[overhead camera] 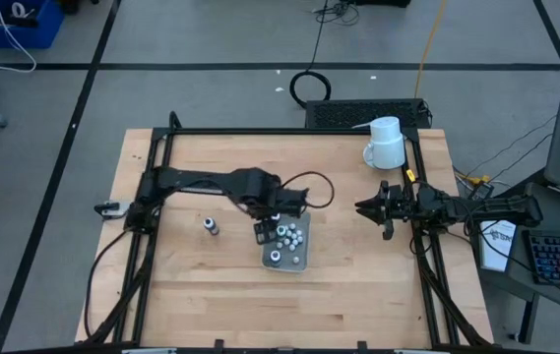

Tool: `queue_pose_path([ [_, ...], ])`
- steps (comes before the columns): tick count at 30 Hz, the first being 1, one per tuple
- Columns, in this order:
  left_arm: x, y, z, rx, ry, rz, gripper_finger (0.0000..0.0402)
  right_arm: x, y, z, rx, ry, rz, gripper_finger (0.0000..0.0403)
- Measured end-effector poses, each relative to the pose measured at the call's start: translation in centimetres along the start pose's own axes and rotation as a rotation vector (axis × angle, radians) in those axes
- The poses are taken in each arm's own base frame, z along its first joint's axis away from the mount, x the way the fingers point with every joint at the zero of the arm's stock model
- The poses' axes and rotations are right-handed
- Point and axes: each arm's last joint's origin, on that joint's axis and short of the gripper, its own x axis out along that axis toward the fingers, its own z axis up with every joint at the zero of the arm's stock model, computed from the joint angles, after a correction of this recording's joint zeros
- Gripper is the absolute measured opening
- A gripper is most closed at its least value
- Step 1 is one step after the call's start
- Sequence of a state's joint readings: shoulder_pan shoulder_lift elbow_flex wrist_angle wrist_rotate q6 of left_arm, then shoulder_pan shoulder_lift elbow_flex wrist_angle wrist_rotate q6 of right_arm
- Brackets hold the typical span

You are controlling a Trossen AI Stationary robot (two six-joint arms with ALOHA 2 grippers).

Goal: Pick & Place food coloring
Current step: Put the large black food coloring bottle into the white bin

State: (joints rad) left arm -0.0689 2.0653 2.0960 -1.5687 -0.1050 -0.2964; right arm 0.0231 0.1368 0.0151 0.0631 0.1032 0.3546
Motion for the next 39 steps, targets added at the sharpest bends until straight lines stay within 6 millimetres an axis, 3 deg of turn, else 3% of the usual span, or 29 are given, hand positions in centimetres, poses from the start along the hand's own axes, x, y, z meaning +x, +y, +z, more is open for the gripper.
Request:
queue_pose_path([
  [6,-4.6,-1.1,-3.9,-0.089,-0.154,0.077,0.0243,0.0,0.0,0.0,0.0,0.0,0.0,0.0077],
  [10,-6.0,-1.2,-7.3,-0.2,-0.212,0.124,0.0232,0.0,0.0,0.0,0.0,0.0,0.0,0.0077],
  [15,-3.7,-0.9,-11.0,-0.333,-0.124,0.142,0.0228,0.0,0.0,0.0,0.0,0.001,0.0,0.0077],
  [19,-1.3,-0.2,-12.5,-0.424,-0.072,0.123,0.0229,0.0,0.0,0.0,0.0,0.001,0.0,0.0077],
  [31,4.2,1.5,-13.5,-0.539,0.086,0.138,0.0225,0.0,0.0,0.0,0.0,0.001,0.0,0.0077],
  [39,6.5,1.6,-14.0,-0.553,0.129,0.127,0.0228,0.0,0.0,0.0,0.0,0.001,0.0,0.0077],
])
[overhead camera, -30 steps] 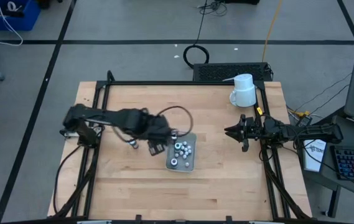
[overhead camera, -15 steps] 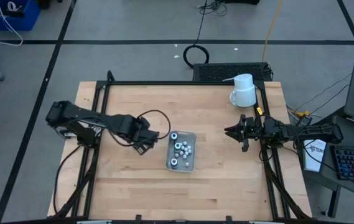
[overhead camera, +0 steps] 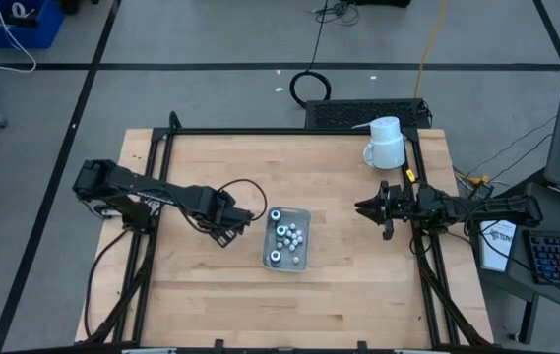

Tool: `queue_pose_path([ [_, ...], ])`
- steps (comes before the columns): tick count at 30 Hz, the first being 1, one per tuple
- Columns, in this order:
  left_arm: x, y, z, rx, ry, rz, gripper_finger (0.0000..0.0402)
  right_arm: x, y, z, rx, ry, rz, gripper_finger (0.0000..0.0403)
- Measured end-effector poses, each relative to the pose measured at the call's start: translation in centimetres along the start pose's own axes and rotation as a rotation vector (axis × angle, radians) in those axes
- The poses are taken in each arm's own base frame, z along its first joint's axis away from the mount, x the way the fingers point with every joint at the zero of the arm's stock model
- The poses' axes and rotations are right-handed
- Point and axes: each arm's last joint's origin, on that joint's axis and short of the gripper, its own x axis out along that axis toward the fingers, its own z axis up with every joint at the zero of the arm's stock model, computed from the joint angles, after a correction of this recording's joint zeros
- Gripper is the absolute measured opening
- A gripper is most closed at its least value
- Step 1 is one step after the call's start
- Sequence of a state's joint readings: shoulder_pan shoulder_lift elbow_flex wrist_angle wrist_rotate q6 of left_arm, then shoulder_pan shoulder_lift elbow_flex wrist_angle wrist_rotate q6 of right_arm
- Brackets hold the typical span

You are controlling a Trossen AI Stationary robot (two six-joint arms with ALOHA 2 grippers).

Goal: Pick & Place food coloring
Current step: Put the large black food coloring bottle into the white bin

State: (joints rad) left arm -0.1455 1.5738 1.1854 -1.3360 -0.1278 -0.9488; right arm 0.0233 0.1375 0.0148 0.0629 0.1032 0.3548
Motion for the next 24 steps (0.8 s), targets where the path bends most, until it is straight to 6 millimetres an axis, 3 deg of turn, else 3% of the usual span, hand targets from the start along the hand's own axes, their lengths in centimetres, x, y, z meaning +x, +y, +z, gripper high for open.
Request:
queue_pose_path([
  [11,2.1,0.0,-0.4,0.006,0.032,0.004,0.0228,0.0,0.0,0.0,0.0,0.0,0.0,0.0077],
  [24,2.1,0.1,-0.5,0.013,0.034,0.007,0.0227,0.0,0.0,0.0,0.0,0.0,0.0,0.0077],
])
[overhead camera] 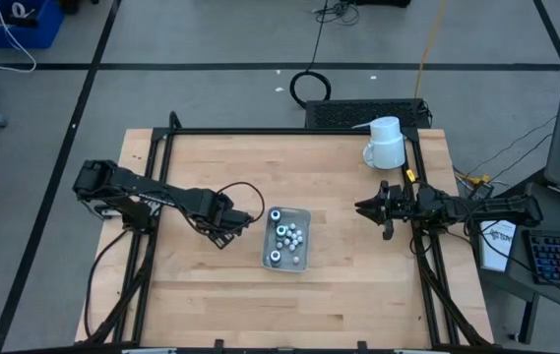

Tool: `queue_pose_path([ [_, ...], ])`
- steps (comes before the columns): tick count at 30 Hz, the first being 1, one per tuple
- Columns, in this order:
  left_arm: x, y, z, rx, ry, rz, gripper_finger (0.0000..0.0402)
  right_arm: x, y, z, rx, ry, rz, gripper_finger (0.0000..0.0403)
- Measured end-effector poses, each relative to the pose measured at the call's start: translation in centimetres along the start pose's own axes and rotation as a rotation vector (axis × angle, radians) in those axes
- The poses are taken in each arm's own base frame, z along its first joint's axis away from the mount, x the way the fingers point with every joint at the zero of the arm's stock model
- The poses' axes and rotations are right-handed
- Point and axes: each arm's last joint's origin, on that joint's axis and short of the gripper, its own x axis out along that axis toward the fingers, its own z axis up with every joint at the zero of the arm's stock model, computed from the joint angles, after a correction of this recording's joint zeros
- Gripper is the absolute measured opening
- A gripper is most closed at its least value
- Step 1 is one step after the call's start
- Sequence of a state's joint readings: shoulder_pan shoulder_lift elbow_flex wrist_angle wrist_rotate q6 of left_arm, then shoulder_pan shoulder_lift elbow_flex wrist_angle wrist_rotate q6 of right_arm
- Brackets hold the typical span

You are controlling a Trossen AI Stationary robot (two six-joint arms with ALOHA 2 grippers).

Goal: Pick & Place food coloring
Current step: Put the large black food coloring bottle into the white bin

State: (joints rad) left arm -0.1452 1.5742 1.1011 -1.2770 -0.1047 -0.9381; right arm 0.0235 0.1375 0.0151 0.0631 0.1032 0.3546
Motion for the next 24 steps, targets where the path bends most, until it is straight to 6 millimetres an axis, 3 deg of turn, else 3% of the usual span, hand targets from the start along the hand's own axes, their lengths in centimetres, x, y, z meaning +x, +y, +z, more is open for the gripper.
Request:
queue_pose_path([
  [7,0.0,0.0,0.0,0.0,0.012,-0.009,0.0212,0.0,0.0,0.0,0.0,0.0,0.0,0.0077],
  [13,-0.1,-0.4,0.3,0.029,-0.031,-0.044,0.012,0.0,0.0,0.0,0.0,0.0,0.0,0.0077],
  [21,-0.3,-0.7,0.5,0.081,-0.062,-0.064,0.0119,0.0,0.0,0.0,0.0,0.0,0.0,0.0077],
  [24,-1.7,-1.2,1.1,0.109,-0.1,-0.114,0.0119,0.0,0.0,0.0,0.0,0.001,-0.001,0.0077],
])
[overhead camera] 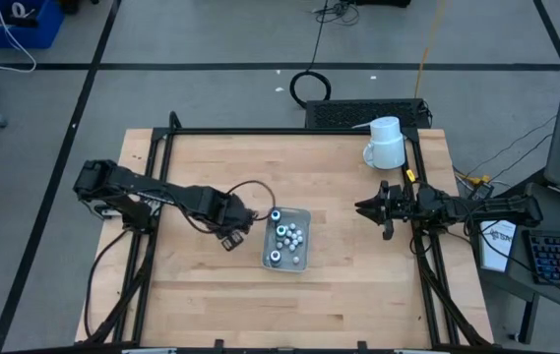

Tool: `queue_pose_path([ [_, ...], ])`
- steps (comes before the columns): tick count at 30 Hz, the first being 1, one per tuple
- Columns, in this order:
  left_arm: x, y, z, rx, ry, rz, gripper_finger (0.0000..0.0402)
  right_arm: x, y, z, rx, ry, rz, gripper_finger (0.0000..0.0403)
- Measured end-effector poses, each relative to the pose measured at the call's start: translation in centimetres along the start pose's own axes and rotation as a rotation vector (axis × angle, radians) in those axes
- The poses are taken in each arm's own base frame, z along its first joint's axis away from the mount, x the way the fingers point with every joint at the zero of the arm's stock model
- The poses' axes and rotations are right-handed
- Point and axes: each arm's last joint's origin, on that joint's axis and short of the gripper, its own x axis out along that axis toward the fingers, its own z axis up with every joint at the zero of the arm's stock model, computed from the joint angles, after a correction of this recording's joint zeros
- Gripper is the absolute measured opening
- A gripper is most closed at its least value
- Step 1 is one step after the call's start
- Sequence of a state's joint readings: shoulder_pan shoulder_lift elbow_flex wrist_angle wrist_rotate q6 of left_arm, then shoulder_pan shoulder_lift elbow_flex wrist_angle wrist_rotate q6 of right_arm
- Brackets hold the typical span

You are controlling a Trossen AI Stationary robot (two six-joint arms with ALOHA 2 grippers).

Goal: Pick & Place food coloring
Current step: Put the large black food coloring bottle into the white bin

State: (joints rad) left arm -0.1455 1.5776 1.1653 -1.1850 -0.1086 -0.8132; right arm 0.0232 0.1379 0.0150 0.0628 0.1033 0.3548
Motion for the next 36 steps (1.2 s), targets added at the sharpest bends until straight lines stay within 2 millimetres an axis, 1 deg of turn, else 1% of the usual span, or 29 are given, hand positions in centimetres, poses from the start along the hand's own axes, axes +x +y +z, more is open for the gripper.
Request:
queue_pose_path([
  [4,-3.6,-0.9,1.2,0.073,-0.129,-0.058,0.0119,0.0,0.0,0.0,0.0,0.0,0.0,0.0077],
  [7,-7.1,-1.6,2.0,0.123,-0.257,-0.111,0.0119,0.0,0.0,0.0,0.0,0.0,0.0,0.0077],
  [11,-11.7,-2.0,2.5,0.183,-0.399,-0.188,0.0119,0.0,0.0,0.0,0.0,0.0,0.0,0.0077],
  [13,-13.4,-2.4,2.7,0.215,-0.452,-0.212,0.0119,0.0,0.0,0.0,0.0,0.0,0.001,0.0077],
  [15,-14.5,-3.0,2.8,0.257,-0.484,-0.23,0.0119,0.0,0.0,0.0,0.0,0.0,0.0,0.0077],
  [18,-15.1,-4.3,3.0,0.339,-0.499,-0.244,0.0119,0.0,0.0,0.0,0.0,0.0,0.0,0.0077],
  [20,-15.0,-5.5,3.2,0.39,-0.494,-0.242,0.0119,0.0,0.0,0.0,0.0,0.0,0.0,0.0077],
  [25,-13.1,-8.6,4.4,0.505,-0.4,-0.23,0.0119,0.0,0.0,0.0,0.0,0.0,0.0,0.0077],
  [28,-12.4,-10.0,5.2,0.544,-0.352,-0.218,0.0119,0.0,0.0,0.0,0.0,0.0,0.0,0.0077],
  [32,-11.8,-11.1,5.9,0.571,-0.304,-0.182,0.0119,0.0,0.0,0.0,0.0,0.0,0.001,0.0077],
  [36,-11.1,-11.3,6.1,0.571,-0.267,-0.15,0.0119,0.0,0.0,0.0,0.0,0.0,0.0,0.0077],
])
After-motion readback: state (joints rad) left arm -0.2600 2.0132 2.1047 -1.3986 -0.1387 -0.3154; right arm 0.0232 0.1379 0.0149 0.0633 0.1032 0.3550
